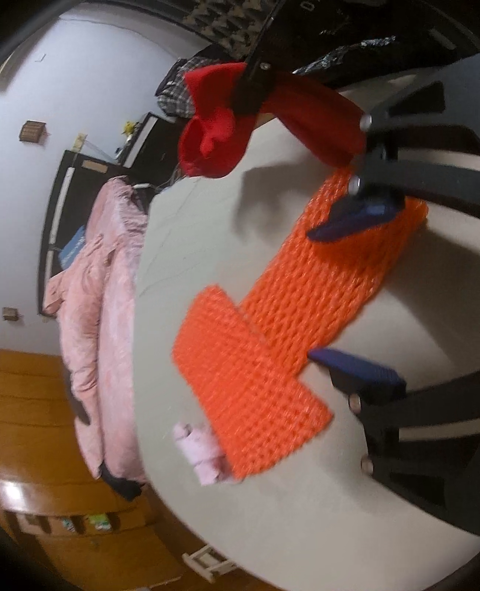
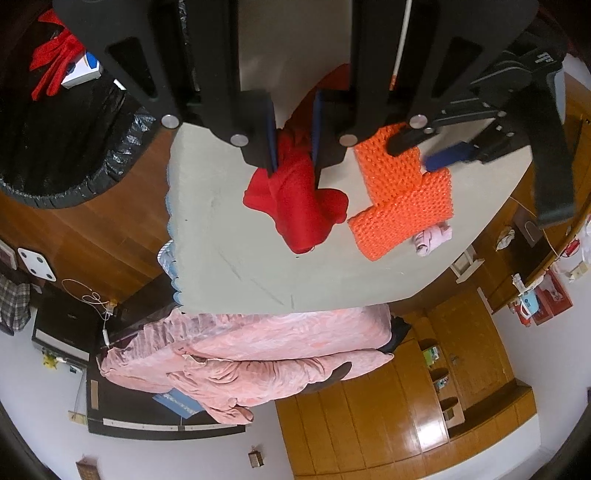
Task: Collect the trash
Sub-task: 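Grasp the red glove with the right tool while the left grasps the orange mesh pad, then carry the orange mesh pad and red glove over the bin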
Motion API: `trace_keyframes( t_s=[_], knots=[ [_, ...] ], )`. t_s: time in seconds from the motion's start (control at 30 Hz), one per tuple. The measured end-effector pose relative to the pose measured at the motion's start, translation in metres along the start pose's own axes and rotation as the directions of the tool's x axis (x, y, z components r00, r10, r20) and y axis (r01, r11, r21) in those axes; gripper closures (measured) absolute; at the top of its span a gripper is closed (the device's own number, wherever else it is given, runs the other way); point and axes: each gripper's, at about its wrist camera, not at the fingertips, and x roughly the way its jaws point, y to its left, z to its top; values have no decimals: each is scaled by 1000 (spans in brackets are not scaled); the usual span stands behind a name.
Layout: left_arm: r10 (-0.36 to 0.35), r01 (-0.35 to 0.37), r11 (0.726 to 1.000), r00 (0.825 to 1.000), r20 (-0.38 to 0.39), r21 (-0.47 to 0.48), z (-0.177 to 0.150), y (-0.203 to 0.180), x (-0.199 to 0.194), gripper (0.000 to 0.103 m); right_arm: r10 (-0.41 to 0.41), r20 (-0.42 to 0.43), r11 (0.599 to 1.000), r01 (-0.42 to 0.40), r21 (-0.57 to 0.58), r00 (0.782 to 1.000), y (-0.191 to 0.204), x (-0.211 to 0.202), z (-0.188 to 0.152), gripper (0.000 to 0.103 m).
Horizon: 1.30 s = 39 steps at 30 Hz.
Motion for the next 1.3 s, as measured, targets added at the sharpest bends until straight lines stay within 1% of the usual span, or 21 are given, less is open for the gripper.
trace_keyframes(
  t_s=[0.13,0.2,0.27,0.33,0.43,0.6,0.77,0.9,1.3],
  knots=[
    [-14,14,1000,1000,-24,-6,-1,-2,6,52,3,-5,1000,-3,-4,1000,1,1,-1,88],
    [-20,20,1000,999,-26,0,-1,-4,7,56,2,-9,1000,-2,-6,1000,2,3,-1,88],
    [-33,33,999,999,-25,5,-1,-6,6,71,1,-9,1000,-1,-7,1000,3,3,-1,88],
    [-52,52,999,998,-23,16,-1,-8,6,80,0,-12,1000,0,-8,1000,3,4,-1,88],
    [-58,58,998,998,-1,32,-2,-11,1,84,-3,-15,1000,3,-11,1000,4,4,-1,88],
    [-65,63,997,996,56,32,-1,-12,-14,85,-4,-12,1000,4,-6,1000,5,3,-2,88],
    [-55,49,997,992,112,53,7,-13,-34,85,-6,3,1000,6,-11,1000,6,-4,1,88],
    [-34,24,998,988,153,66,16,-15,-51,85,-6,19,1000,6,-16,1000,8,-14,5,88],
    [-34,19,997,974,223,70,32,-20,-90,85,-5,64,1000,6,-22,998,5,-48,15,88]
  ],
)
